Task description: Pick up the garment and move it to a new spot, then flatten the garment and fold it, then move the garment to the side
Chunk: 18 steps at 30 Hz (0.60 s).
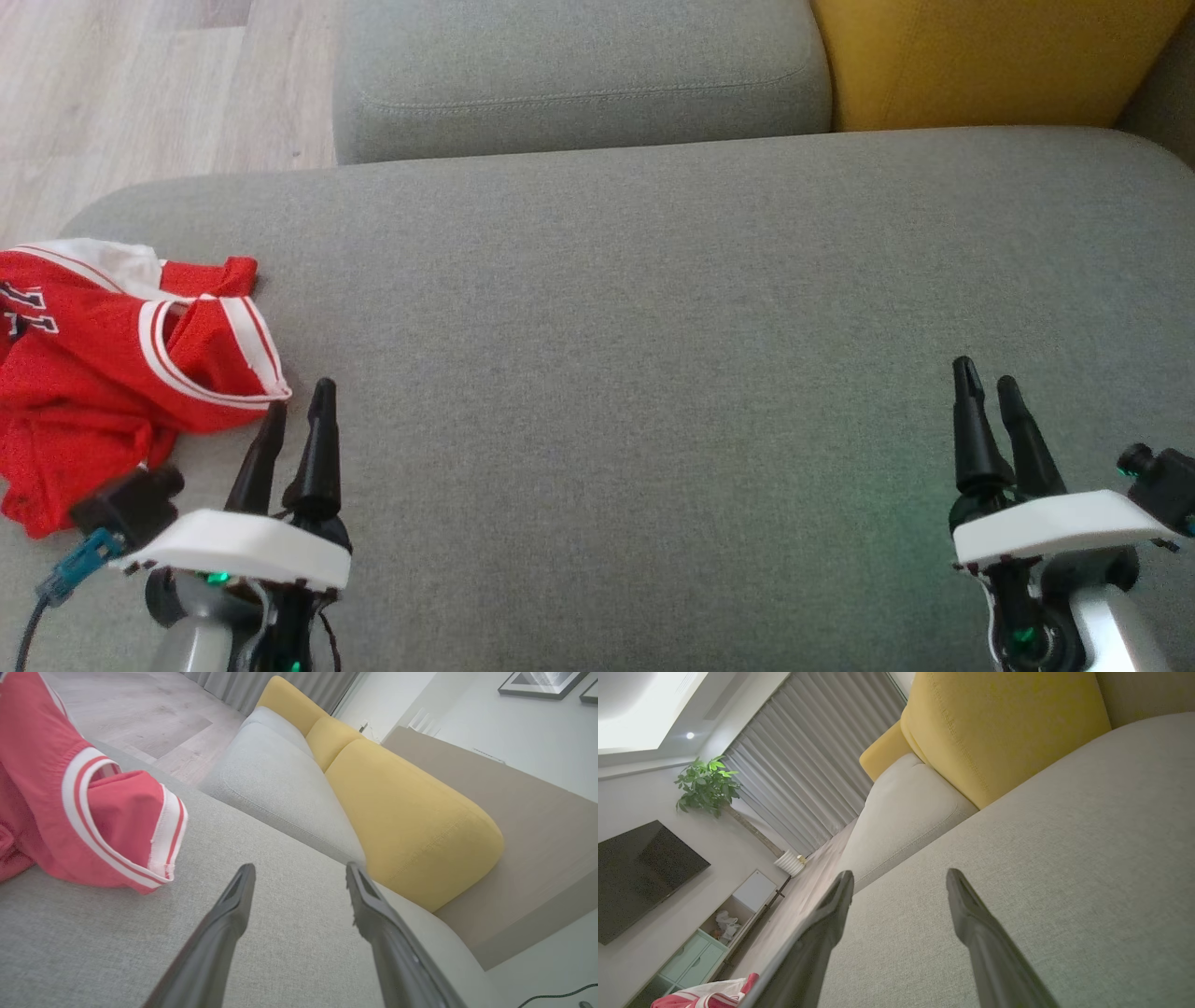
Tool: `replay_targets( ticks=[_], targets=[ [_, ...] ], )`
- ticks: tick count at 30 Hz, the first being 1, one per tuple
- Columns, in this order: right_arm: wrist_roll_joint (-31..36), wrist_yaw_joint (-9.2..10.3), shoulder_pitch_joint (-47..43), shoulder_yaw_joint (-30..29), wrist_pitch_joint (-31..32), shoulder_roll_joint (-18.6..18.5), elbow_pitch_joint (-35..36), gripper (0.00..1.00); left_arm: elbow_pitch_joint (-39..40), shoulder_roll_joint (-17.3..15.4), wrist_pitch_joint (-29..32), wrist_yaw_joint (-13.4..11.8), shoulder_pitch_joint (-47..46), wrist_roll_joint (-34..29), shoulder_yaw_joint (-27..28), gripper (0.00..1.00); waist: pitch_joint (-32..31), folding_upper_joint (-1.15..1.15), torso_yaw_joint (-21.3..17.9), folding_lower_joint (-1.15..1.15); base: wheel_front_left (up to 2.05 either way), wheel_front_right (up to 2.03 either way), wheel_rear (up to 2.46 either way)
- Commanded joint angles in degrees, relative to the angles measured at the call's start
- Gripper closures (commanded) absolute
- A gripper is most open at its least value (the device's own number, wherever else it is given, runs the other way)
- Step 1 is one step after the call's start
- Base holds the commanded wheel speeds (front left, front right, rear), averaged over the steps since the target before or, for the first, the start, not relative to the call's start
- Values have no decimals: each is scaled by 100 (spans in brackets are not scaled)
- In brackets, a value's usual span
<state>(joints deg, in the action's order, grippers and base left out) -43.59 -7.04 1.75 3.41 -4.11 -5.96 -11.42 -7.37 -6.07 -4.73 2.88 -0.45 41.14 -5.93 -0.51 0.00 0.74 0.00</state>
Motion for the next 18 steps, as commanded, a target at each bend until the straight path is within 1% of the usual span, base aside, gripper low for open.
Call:
replay_targets(
  ticks=[1, 18],
  targets=[
    [200, -25, 219, 98, -80, -97, 228, 0, 219, -134, -93, -41, -194, -186, 64, 0, -3, 0, 0, 0, 0, 0, 0],
    [1399, -31, 222, 321, -405, -97, 85, 0, 130, -287, -378, -356, -90, -1255, -198, 0, -42, 0, 11, 0, 0, 0, 0]
  ],
)
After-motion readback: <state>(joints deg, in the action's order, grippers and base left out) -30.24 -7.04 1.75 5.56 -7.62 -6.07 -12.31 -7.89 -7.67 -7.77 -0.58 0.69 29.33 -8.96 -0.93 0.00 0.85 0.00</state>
